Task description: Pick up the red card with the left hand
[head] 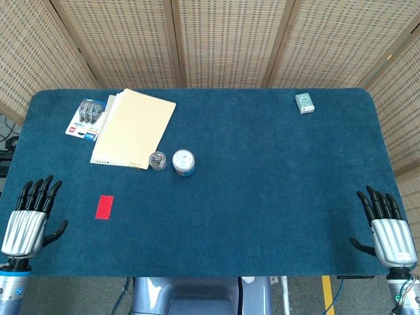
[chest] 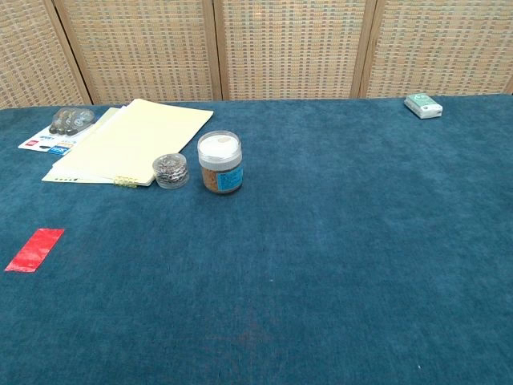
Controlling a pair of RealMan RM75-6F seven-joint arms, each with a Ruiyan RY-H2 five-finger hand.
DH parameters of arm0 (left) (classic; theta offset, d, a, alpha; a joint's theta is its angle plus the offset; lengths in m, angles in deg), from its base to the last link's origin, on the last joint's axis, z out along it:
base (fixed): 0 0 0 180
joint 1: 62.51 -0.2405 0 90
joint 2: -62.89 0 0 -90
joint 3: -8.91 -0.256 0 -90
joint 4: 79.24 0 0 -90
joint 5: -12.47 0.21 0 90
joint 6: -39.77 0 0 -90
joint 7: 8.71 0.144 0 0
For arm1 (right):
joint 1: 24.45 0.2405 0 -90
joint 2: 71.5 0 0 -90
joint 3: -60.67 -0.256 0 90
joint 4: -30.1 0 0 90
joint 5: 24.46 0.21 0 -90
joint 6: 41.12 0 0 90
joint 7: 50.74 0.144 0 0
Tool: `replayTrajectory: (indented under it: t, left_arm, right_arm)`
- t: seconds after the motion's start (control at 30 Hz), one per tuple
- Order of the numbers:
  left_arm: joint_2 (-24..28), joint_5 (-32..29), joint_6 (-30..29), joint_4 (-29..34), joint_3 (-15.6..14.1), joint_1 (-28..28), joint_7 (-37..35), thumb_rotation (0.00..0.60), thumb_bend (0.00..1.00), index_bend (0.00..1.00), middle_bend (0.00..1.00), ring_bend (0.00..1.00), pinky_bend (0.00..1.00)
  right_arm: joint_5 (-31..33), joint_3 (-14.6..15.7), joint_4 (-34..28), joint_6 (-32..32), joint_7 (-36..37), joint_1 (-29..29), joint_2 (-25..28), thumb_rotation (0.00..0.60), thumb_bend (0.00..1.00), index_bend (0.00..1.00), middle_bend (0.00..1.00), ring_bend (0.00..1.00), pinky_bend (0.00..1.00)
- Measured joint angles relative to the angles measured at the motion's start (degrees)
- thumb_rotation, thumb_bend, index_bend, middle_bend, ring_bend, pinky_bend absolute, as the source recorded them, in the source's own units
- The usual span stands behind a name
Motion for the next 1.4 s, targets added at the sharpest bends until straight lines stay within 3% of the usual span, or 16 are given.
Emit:
replayTrajectory:
  t: [1.07, 1.4]
  left_arm:
    - [-0.1, -0.4, 1.2, 0.0, 0.0, 0.2, 0.1, 0.6, 0.28, 0.0, 0.0, 0.0, 0.0]
    - [-0.2, -2.2, 4.2, 0.2, -0.2, 0.9, 2.1, 0.6, 0.27, 0.0, 0.0, 0.0, 0.0]
  right_arm:
    - [0.1, 0.0, 0.0, -0.1, 0.1, 0.0, 0.1, 0.6, 0.08, 0.0, 0.0, 0.0, 0.0]
    - [0.5, -0.2, 0.0, -0.2, 0.5, -0.1, 0.1, 0.6, 0.08, 0.0, 0.0, 0.0, 0.0]
